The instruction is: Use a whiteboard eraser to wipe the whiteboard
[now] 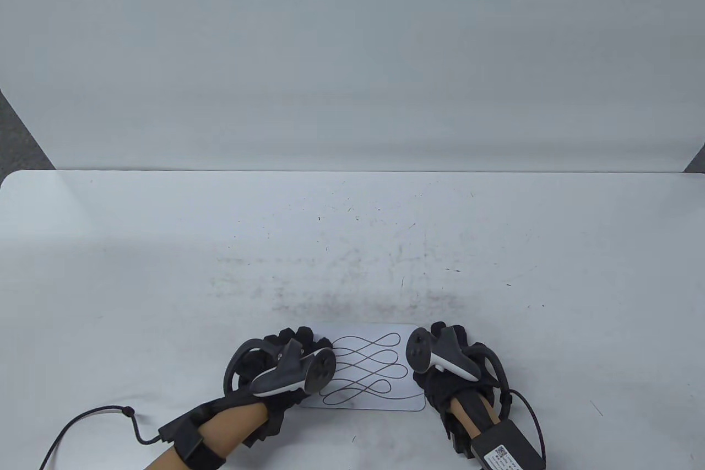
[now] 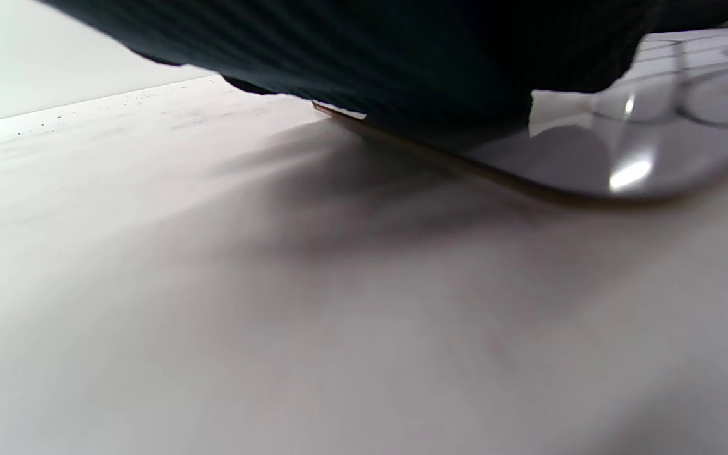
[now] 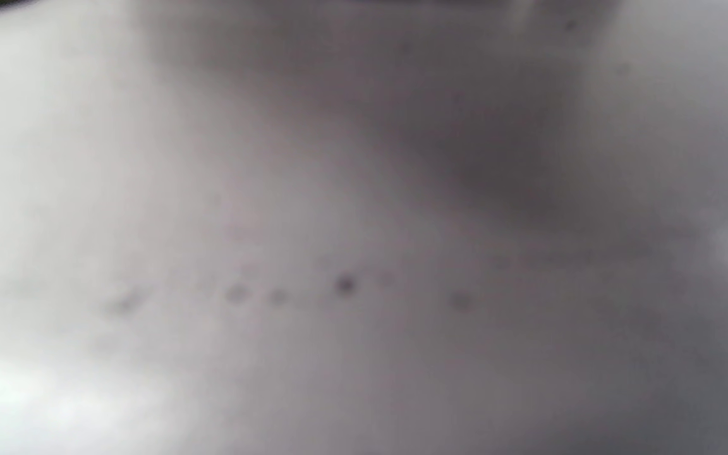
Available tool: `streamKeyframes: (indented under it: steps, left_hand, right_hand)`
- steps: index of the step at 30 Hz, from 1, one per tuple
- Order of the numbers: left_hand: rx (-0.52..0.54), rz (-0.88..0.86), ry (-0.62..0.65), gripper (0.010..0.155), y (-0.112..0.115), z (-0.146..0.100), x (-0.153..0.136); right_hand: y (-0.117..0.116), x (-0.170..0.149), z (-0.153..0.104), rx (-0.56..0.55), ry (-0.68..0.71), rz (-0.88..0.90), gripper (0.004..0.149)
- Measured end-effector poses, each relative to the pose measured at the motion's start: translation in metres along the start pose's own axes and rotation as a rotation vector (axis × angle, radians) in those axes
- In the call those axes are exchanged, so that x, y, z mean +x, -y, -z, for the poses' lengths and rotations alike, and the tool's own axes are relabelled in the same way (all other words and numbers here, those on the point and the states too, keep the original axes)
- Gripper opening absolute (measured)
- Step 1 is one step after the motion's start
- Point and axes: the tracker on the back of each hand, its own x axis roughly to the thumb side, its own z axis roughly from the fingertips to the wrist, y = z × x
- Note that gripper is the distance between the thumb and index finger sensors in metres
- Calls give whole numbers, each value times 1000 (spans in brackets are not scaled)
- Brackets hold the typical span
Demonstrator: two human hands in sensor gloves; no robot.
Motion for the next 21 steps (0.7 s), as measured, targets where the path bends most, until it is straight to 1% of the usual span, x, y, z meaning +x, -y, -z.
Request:
streamKeyframes:
  steps: [5, 7, 9, 12, 14, 18, 20, 21]
  left_hand:
    - [4, 13, -74, 64, -11, 44, -3]
    - [18, 28, -90, 64, -14, 52, -3]
    - [21, 51, -85, 64, -15, 51, -2]
    - [49, 59, -41, 63, -13, 38, -1]
    - [45, 57, -15, 64, -11, 23, 1]
    - [71, 61, 33, 63, -5, -20, 3]
    - [68, 52, 48, 63, -3, -35, 4]
    - [68, 45, 52, 63, -2, -39, 4]
  right_hand:
    - [-1, 1, 0, -15, -14, 7, 66]
    - [-2, 2, 0, -31, -32, 12, 66]
    - [-2, 3, 0, -43, -33, -1, 66]
    - [-2, 3, 0, -41, -34, 3, 66]
    - [-2, 3, 0, -39, -35, 0, 66]
    - [-2, 3, 0, -40, -33, 1, 66]
    - [-2, 3, 0, -39, -33, 1, 66]
    - [-2, 3, 0, -38, -33, 2, 66]
